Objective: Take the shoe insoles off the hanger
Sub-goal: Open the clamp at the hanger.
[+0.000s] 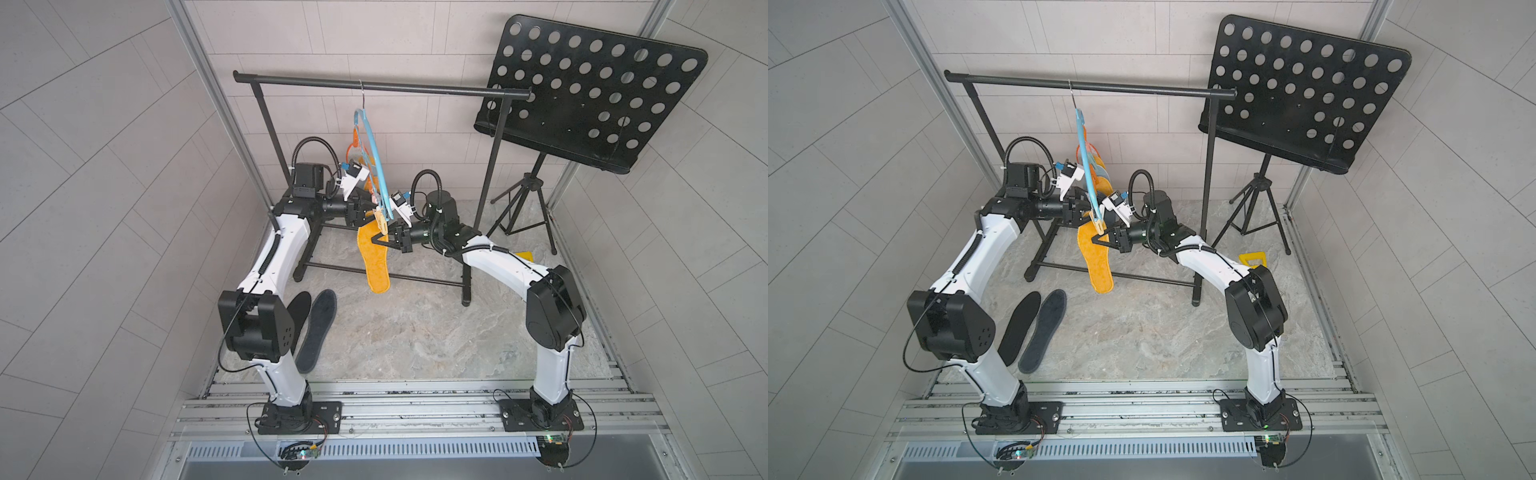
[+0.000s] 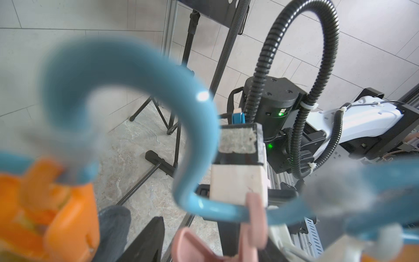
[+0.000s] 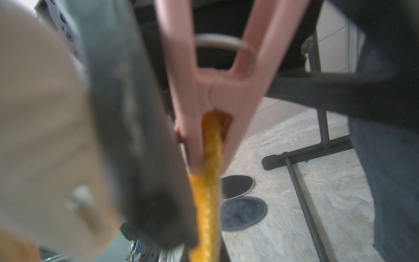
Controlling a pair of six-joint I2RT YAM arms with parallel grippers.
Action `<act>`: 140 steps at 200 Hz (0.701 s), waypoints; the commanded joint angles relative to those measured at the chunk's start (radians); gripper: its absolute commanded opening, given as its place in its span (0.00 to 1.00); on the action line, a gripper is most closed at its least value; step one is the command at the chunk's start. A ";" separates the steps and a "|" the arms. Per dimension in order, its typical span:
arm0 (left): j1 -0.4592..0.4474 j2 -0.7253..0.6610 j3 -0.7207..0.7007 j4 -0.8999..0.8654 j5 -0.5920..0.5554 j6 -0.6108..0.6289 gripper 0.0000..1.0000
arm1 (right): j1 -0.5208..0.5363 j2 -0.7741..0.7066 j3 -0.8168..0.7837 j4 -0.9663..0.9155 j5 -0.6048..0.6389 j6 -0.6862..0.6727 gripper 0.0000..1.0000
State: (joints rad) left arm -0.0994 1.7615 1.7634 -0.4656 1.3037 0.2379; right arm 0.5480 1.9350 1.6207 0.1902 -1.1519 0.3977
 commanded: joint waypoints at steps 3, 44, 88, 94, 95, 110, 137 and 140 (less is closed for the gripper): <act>-0.010 0.020 0.048 0.059 0.034 -0.042 0.58 | 0.010 0.004 -0.018 -0.018 -0.037 -0.002 0.00; -0.012 0.036 0.053 0.092 0.042 -0.094 0.35 | 0.010 0.008 -0.024 -0.014 -0.035 0.009 0.00; -0.014 0.028 0.058 0.111 0.020 -0.115 0.12 | 0.010 0.012 -0.028 -0.006 -0.028 0.021 0.00; -0.014 0.026 0.058 0.113 0.017 -0.117 0.09 | 0.011 0.012 -0.033 -0.006 -0.020 0.025 0.00; -0.014 0.027 0.058 0.113 0.016 -0.117 0.09 | 0.011 0.012 -0.035 -0.006 -0.019 0.025 0.00; -0.013 0.024 0.056 0.121 -0.005 -0.133 0.00 | 0.013 0.008 -0.058 -0.008 -0.010 0.032 0.00; -0.014 0.016 0.048 0.122 -0.031 -0.133 0.00 | 0.020 -0.014 -0.116 -0.062 0.047 0.052 0.00; -0.014 0.015 0.047 0.122 -0.035 -0.132 0.00 | 0.020 -0.016 -0.122 -0.073 0.054 0.057 0.00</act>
State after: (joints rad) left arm -0.1081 1.7844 1.7893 -0.4191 1.3006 0.1192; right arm 0.5415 1.9297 1.5696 0.2409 -1.1019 0.4309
